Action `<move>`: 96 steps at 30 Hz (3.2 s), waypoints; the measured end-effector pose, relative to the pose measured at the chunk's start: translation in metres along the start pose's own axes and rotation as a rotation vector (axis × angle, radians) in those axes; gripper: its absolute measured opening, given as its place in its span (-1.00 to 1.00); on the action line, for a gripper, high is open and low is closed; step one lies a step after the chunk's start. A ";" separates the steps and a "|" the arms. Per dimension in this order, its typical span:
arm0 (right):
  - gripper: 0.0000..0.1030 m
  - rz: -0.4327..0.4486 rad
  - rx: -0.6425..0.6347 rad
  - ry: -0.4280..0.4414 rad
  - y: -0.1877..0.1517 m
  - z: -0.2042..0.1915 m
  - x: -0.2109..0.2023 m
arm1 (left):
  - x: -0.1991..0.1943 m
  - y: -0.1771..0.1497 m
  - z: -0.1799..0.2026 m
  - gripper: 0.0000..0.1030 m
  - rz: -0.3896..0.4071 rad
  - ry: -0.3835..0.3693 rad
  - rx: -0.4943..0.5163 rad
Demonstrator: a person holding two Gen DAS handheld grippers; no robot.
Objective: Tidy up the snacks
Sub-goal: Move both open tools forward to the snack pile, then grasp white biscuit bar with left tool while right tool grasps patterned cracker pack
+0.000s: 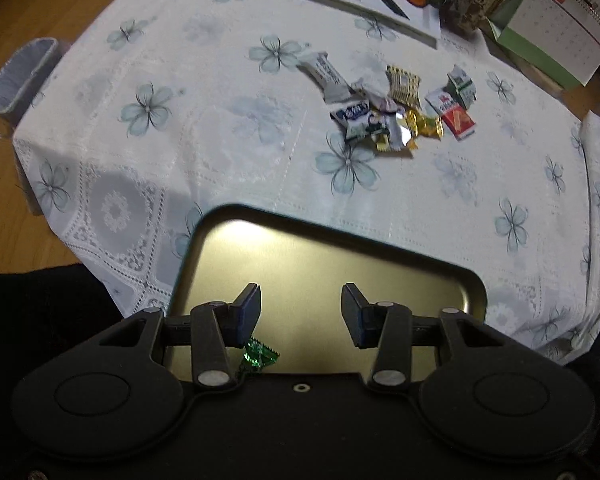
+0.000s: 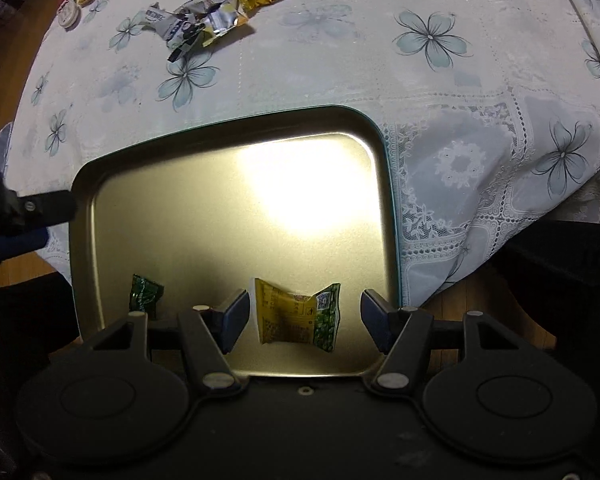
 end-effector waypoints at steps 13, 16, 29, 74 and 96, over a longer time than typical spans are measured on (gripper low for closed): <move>0.25 -0.007 0.062 -0.077 0.054 0.002 0.008 | -0.029 0.053 0.018 0.01 0.024 0.028 0.156; 0.25 0.012 0.038 -0.079 0.068 -0.007 0.010 | -0.026 0.069 0.017 0.01 0.032 0.018 0.165; 0.26 0.136 -0.004 -0.122 0.165 -0.040 0.010 | 0.032 0.139 0.003 0.02 0.138 0.008 0.227; 0.22 0.058 0.122 -0.057 0.310 -0.085 0.070 | 0.150 0.206 -0.035 0.01 -0.044 -0.139 -0.027; 0.25 0.074 0.149 0.005 0.305 -0.072 0.053 | 0.185 0.215 -0.022 -0.27 -0.103 -0.046 -0.049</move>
Point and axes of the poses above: each gripper's, at about its wrist camera, not at the fingertips, and x roughly the way its jaws point, z to its right, y to its top, the point moved 6 cm from there along x, roughly the way its jaws point, and after that the axes turned 12 degrees about x, right-handed, at the moved point
